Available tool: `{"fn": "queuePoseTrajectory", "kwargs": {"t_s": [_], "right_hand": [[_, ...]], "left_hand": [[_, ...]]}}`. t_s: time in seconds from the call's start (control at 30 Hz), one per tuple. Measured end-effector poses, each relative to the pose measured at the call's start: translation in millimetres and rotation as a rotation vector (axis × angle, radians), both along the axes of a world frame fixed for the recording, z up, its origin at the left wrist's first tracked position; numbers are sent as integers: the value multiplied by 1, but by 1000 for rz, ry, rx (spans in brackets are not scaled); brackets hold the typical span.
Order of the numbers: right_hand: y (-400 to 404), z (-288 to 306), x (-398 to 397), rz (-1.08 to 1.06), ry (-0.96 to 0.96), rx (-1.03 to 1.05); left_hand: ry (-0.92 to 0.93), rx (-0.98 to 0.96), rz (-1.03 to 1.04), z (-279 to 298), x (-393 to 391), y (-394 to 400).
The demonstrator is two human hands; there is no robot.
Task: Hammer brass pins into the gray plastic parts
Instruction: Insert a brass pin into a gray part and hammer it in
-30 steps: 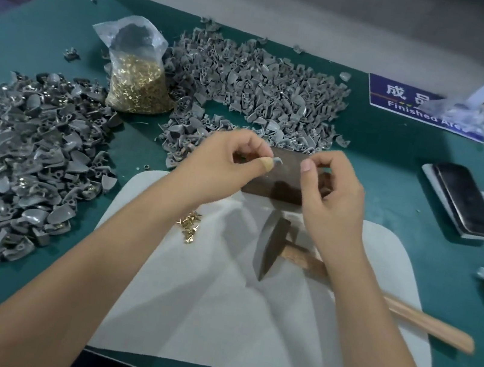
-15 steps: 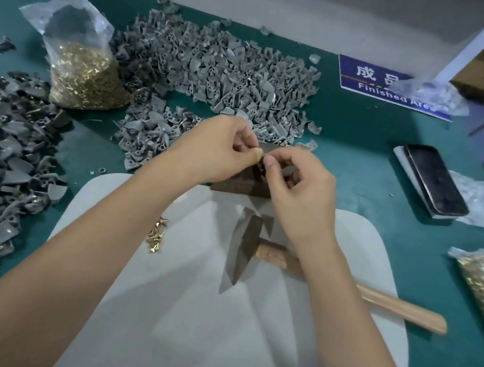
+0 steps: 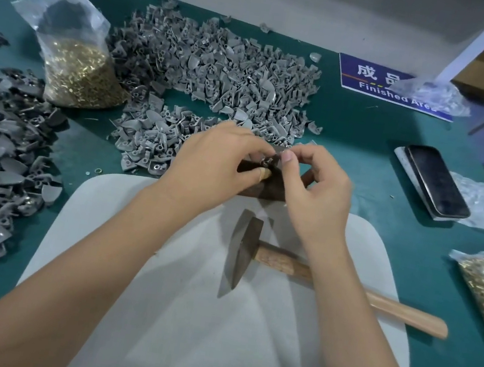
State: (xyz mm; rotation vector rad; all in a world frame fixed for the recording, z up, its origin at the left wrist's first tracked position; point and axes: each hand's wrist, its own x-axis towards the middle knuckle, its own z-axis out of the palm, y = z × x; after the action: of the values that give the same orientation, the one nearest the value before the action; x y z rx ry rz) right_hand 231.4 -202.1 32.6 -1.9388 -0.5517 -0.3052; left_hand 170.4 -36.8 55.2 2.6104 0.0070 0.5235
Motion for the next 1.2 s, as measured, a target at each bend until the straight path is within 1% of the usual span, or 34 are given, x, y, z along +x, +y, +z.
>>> {"fn": "queuePoseTrajectory", "kwargs": {"t_s": [0.13,0.33,0.43,0.6,0.73,0.9,1.0,1.07,1.2], "right_hand": [[-1,-1,1,30,-11,-18],[-4,3,0,49,-45,-72],[-5,9,0,31,-71,-133],[-1,13,-8,80,-27,-213],[3,16,-12,45,-40,-329],[8,24,-21,12,-179,-512],[7,30,-19,42,-186,-597],[9,33,-15,93,-160,-622],[11,32,-14,192,-132,-576]], "left_hand": [[20,-54,8,0,3,3],[50,-98,-73,-2,-6,12],[46,-134,-84,-4,-9,16],[51,-213,-41,-12,-11,12],[-4,-303,-43,-18,-12,8],[-45,-302,-22,-24,-13,6],[-67,-271,-19,-25,-13,5],[-82,-263,-21,-24,-13,5],[-89,-279,-13,-25,-13,8]]}}
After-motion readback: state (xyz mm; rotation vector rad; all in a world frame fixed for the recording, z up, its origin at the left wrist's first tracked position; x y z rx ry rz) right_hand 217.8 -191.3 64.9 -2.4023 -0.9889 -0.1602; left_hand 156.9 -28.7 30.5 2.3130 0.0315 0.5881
